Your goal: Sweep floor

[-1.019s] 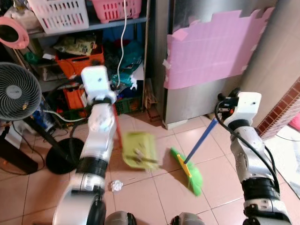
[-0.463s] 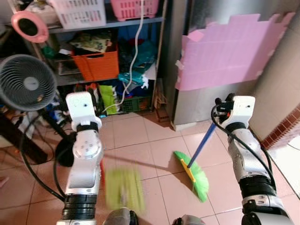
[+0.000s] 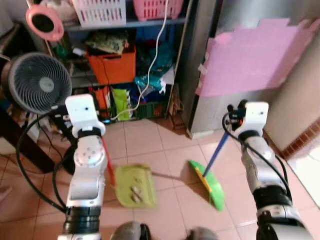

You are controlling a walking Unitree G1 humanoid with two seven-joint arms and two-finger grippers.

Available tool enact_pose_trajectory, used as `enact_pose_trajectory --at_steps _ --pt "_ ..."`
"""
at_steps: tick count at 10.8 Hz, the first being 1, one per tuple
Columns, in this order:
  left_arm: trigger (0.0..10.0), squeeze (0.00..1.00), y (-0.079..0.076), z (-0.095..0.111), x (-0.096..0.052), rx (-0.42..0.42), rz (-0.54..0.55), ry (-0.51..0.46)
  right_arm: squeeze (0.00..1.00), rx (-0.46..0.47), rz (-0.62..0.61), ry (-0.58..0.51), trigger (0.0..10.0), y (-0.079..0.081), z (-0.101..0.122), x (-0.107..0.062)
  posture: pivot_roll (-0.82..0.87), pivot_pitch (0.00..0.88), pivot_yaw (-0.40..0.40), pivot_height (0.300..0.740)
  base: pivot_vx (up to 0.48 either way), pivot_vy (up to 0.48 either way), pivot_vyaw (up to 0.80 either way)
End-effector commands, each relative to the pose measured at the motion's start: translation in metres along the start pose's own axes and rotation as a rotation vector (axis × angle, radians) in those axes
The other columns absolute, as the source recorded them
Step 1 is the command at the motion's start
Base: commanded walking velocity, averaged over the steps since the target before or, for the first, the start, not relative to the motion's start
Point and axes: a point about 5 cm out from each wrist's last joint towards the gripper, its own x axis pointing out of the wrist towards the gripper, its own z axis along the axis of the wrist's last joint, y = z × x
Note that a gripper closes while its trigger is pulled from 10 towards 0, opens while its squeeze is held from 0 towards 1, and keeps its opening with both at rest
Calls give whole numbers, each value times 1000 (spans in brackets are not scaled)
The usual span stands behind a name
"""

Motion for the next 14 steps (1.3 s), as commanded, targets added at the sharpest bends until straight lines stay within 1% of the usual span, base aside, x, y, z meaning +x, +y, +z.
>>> enact_pose_trajectory --at_steps 1,4,5,7,8,9,10,11,12,13,14 --pt "10000 0 -6 14 2 -13 -20 -51 0 8 -3 15 10000 -3 -4 0 -66 0 44 740 0 480 0" --pt "10000 0 -6 13 2 -9 -18 -40 0 6 0 18 10000 -3 -6 -2 -68 0 42 740 0 480 0" --pt "10000 0 -5 10 4 -1 3 -23 0 6 -1 18 10000 -3 -7 -3 -74 0 44 740 0 480 0" --pt "10000 0 -4 13 4 19 11 -37 0 1 -4 23 10000 -6 -10 -6 -76 0 43 740 0 480 0" --pt "10000 0 0 14 5 33 32 -43 0 -1 -5 23 10000 -6 -10 -6 -77 0 41 740 0 480 0" --pt "10000 0 4 16 6 51 46 -71 0 -4 -5 24 10000 -6 -10 -7 -76 0 39 740 0 480 0" --pt "10000 0 11 15 6 97 72 -99 0 -6 -4 26 10000 -7 -10 -8 -78 0 36 740 0 0 0" --pt "10000 0 12 14 7 115 76 -108 0 -7 -3 27 10000 -7 -10 -8 -78 0 33 740 0 0 0" --pt "10000 0 13 8 11 143 88 -118 0 -8 1 30 10000 -7 -12 -11 -84 0 28 740 0 0 0" --pt "10000 0 9 -3 17 174 88 -106 0 -10 8 36 10000 -8 -14 -16 -90 0 21 740 0 0 0" --pt "10000 0 4 -14 21 183 79 -88 0 -9 13 32 10000 -7 -14 -20 -103 0 19 740 0 0 0"
